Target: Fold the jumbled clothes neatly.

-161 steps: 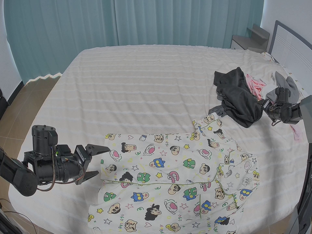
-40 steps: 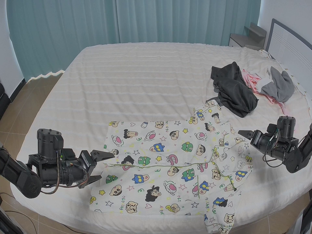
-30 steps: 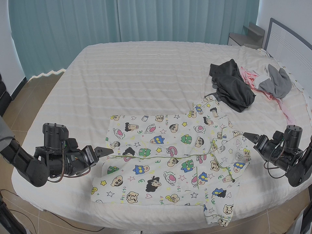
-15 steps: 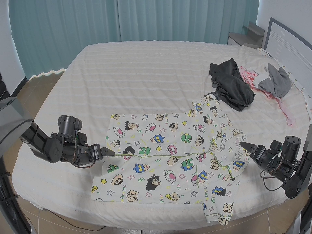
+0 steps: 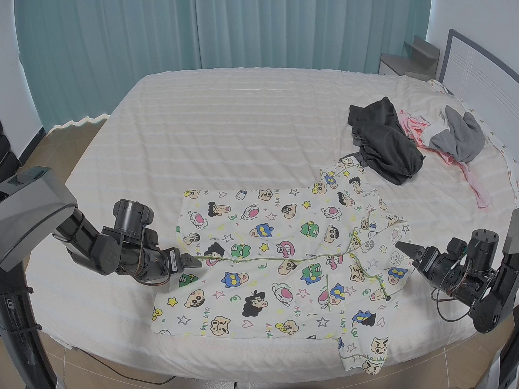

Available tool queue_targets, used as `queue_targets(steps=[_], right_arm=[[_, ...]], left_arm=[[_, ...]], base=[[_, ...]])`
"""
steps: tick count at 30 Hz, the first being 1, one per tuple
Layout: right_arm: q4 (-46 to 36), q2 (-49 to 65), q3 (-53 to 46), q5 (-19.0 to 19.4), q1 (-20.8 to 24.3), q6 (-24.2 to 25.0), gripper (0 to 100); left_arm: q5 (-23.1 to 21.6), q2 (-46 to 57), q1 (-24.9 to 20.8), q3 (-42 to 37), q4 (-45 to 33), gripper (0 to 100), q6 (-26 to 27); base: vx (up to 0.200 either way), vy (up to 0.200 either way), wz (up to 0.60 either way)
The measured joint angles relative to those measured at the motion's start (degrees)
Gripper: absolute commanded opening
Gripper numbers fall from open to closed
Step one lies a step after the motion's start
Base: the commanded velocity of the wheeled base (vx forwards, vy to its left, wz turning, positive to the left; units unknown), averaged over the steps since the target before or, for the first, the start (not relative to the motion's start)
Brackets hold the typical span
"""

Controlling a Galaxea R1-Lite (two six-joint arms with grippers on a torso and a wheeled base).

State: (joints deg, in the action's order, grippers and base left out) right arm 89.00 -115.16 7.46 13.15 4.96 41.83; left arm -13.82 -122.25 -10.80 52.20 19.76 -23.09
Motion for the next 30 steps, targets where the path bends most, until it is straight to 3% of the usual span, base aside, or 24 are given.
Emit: queue_targets(steps=[6, 7, 15, 30], right_arm=[[0.0, -0.02, -0.07, 0.01, 0.11, 0.0, 100], [0.0, -0.02, -0.07, 0.01, 0.1, 0.0, 100], [-0.02, -0.1, -0.07, 0.01, 0.05, 0.0, 100], [-0.05, -0.22, -0.5, 0.0, 0.88, -0.06, 100]], left_arm=[[0.06, -0.71, -0.16, 0.22, -0.02, 100, -0.04], [0.04, -0.77, -0.17, 0.26, -0.02, 0, -0.09], [0.04, -2.15, -0.11, 0.22, 0.22, 0, -2.85], [0.99, 0.28, 1.93, -0.63, -0.13, 0, -3.07]], base=[[0.0, 0.0, 0.0], [0.0, 0.0, 0.0], [0.0, 0.0, 0.0], [0.0, 0.0, 0.0]])
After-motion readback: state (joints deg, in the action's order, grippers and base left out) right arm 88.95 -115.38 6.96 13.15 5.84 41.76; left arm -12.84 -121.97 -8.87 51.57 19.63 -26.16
